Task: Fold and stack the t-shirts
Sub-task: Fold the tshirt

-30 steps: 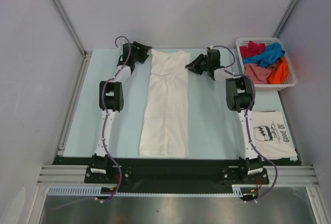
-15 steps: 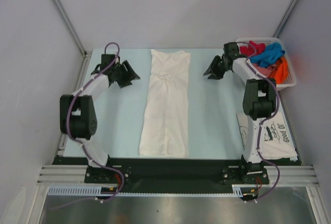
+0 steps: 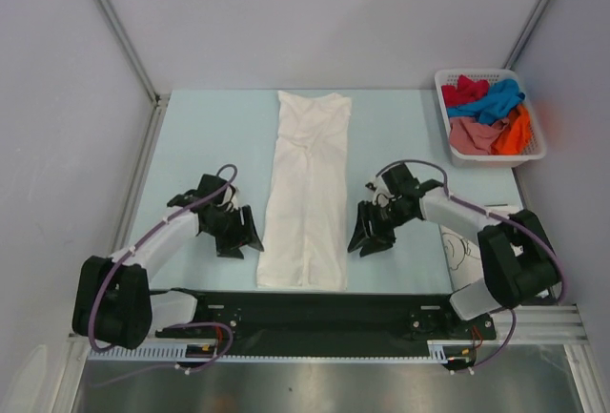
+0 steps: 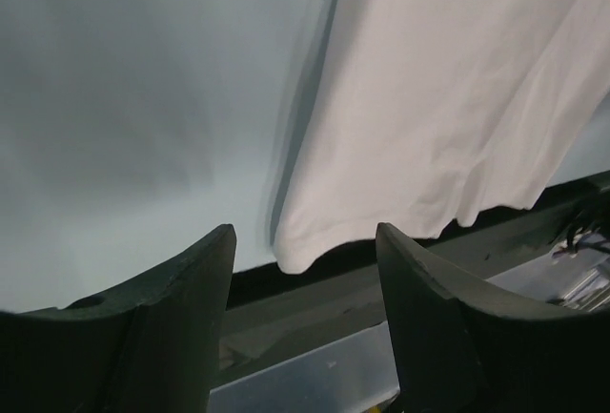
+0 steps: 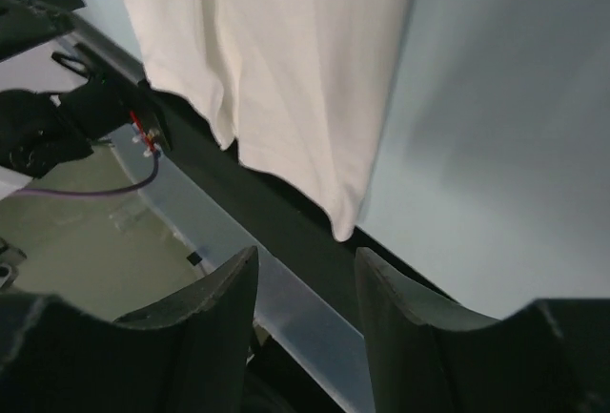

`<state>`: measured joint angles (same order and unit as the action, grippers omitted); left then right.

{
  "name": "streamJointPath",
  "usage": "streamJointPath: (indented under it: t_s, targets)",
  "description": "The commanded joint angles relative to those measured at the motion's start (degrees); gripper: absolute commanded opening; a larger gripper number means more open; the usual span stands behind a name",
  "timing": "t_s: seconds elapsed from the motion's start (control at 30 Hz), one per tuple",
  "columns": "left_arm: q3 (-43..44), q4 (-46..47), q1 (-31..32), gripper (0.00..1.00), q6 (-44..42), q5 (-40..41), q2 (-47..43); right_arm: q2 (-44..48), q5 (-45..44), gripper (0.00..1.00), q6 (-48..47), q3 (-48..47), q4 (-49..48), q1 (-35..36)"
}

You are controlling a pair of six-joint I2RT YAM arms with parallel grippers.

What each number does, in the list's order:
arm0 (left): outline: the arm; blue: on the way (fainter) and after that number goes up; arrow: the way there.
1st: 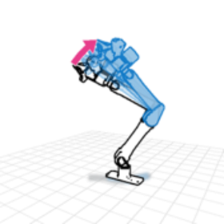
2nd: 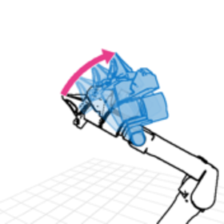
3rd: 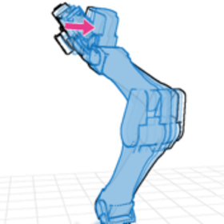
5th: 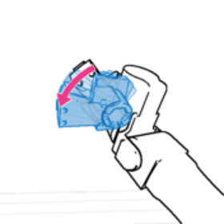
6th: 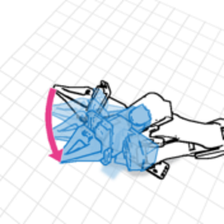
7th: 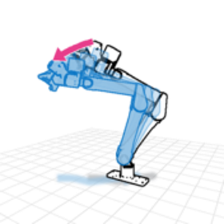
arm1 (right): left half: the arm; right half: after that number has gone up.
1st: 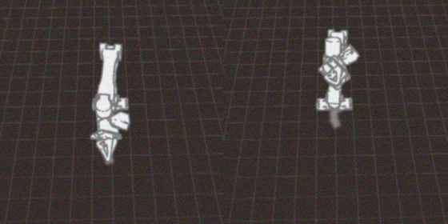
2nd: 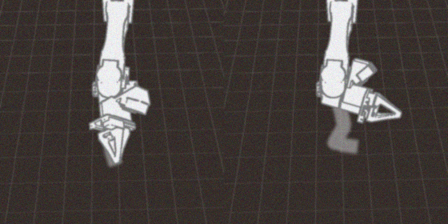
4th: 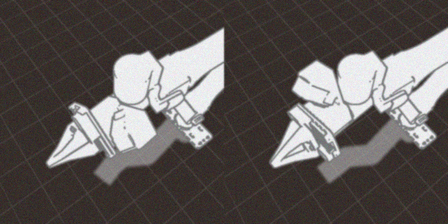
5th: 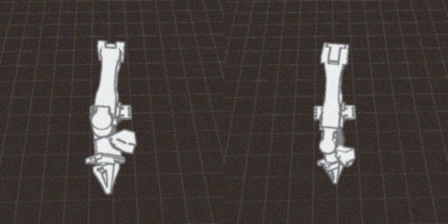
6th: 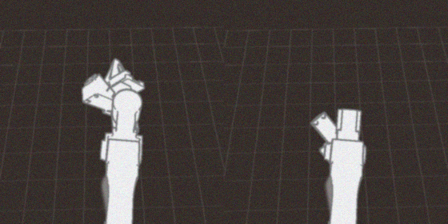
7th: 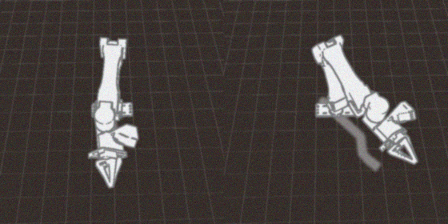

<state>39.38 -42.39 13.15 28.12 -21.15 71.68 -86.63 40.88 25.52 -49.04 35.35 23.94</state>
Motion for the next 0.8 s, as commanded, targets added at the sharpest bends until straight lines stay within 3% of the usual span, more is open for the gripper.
streamJointPath:
  t_s: [0.0,0.1,0.3,0.47,0.77]
  targets:
    - [-3.43,-4.1,4.33,0.66,2.45,1.46,-3.91,5.93,3.5,0.51,8.01,7.77,-9.31,5.14]
    - [-5.18,-4.01,9.87,0.66,5.88,3.3,-5.93,11.64,2.36,0.51,16.63,14.39,-17.82,9.36]
    - [-10.54,-3.49,10.49,0.63,11.95,4.44,-10.41,18.42,-0.54,0.47,23.78,23.45,-24.18,11.47]
    - [-12.74,0.11,10.58,0.58,14.07,3.57,-11.48,17.55,-3.61,0.45,29.23,25.83,-29.11,12.27]
    - [-14.5,4.15,10.76,0.54,16.0,3.57,-12.35,14.47,-9.4,0.45,31.18,25.48,-28.86,14.99]
